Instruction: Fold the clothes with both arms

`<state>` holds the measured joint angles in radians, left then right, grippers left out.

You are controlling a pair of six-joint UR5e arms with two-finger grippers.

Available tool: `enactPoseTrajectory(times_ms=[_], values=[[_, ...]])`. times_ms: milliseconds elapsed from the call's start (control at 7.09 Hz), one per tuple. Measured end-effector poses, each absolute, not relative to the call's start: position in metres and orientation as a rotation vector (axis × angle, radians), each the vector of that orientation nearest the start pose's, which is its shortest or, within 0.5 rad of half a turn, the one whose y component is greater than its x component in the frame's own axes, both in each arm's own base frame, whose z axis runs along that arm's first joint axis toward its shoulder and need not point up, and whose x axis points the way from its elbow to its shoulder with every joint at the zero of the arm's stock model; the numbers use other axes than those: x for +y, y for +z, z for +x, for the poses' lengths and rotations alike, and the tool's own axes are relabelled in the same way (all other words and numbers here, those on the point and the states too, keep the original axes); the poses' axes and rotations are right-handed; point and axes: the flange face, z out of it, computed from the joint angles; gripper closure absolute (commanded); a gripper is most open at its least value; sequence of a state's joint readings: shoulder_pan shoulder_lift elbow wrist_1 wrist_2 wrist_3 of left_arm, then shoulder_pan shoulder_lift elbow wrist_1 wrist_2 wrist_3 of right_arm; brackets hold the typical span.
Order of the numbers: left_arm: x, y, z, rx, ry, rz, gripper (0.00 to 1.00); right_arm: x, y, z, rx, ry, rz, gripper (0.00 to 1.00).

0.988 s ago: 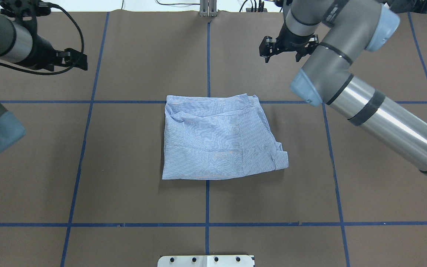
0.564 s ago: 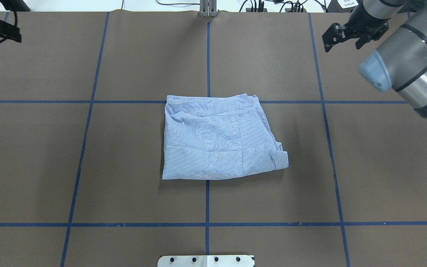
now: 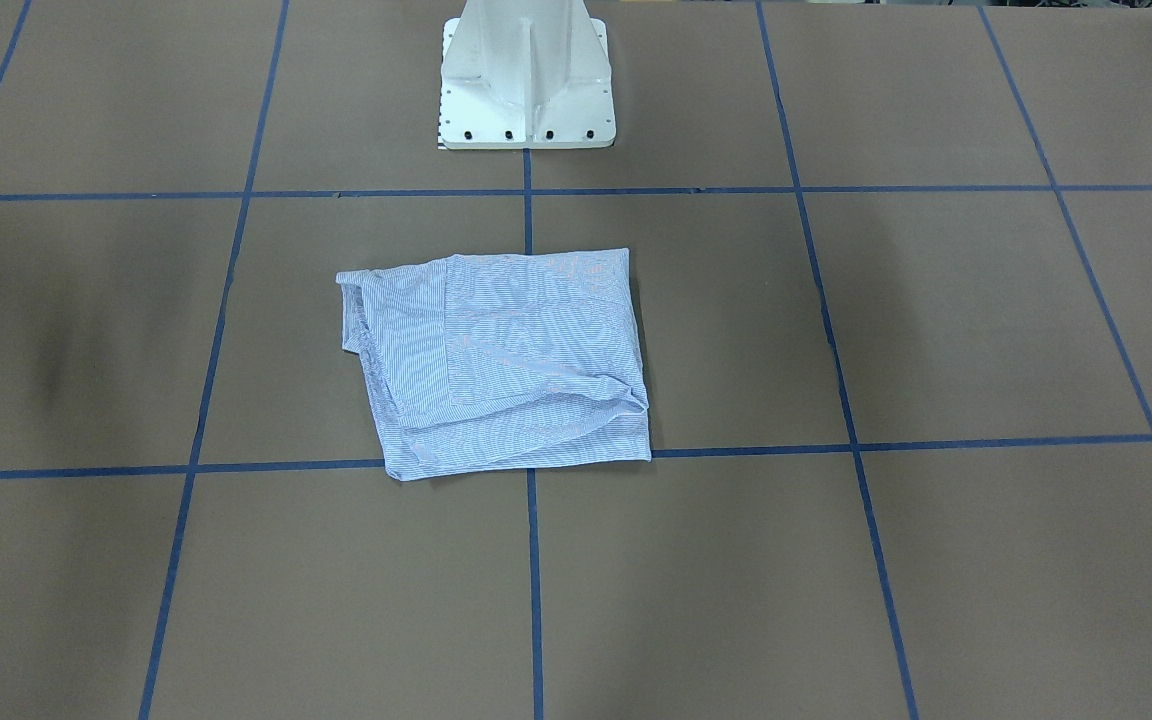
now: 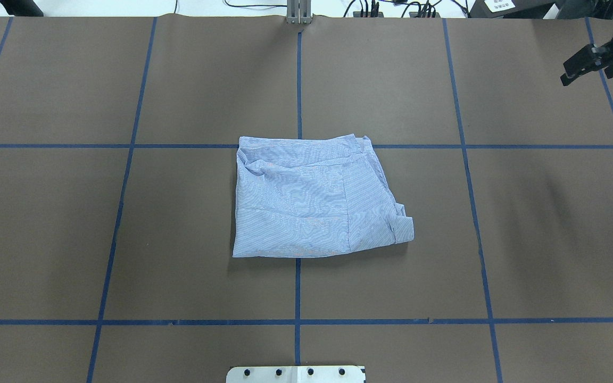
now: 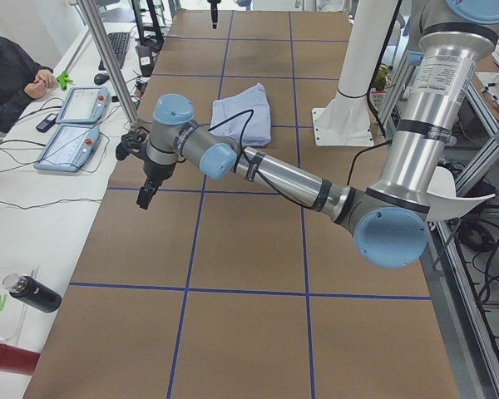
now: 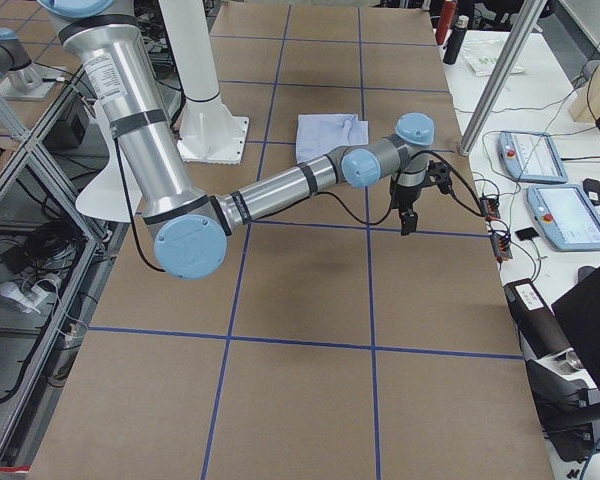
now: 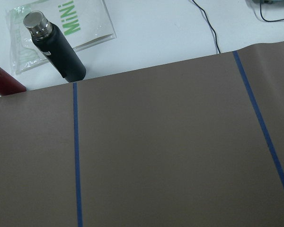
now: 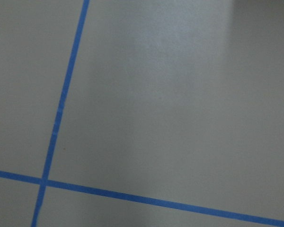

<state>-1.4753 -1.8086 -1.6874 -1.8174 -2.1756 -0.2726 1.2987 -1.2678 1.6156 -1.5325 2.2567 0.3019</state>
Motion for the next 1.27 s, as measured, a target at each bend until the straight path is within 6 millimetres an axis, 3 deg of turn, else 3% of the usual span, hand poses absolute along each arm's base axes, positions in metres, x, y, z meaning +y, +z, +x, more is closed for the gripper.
enactPoseTrajectory(times_ms=[282,564,706,1270], values=[[-0.57,0.495,-0.043,0.732,0.0,0.429,0.0,-0.596,0.503,-0.062,-0.76,-0.054,0.129,0.0],[-0.54,0.534,-0.051,0.731,-0.026,0.38,0.0,-0.557,0.531,-0.042,-0.709,-0.019,0.112,0.0],[-0.531,0.546,-0.057,0.713,-0.027,0.37,0.0,-0.541,0.546,-0.036,-0.674,-0.005,0.097,0.0],[-0.519,0.585,-0.093,0.478,0.177,0.257,0.0,-0.506,0.581,-0.027,-0.69,0.028,0.023,0.0]])
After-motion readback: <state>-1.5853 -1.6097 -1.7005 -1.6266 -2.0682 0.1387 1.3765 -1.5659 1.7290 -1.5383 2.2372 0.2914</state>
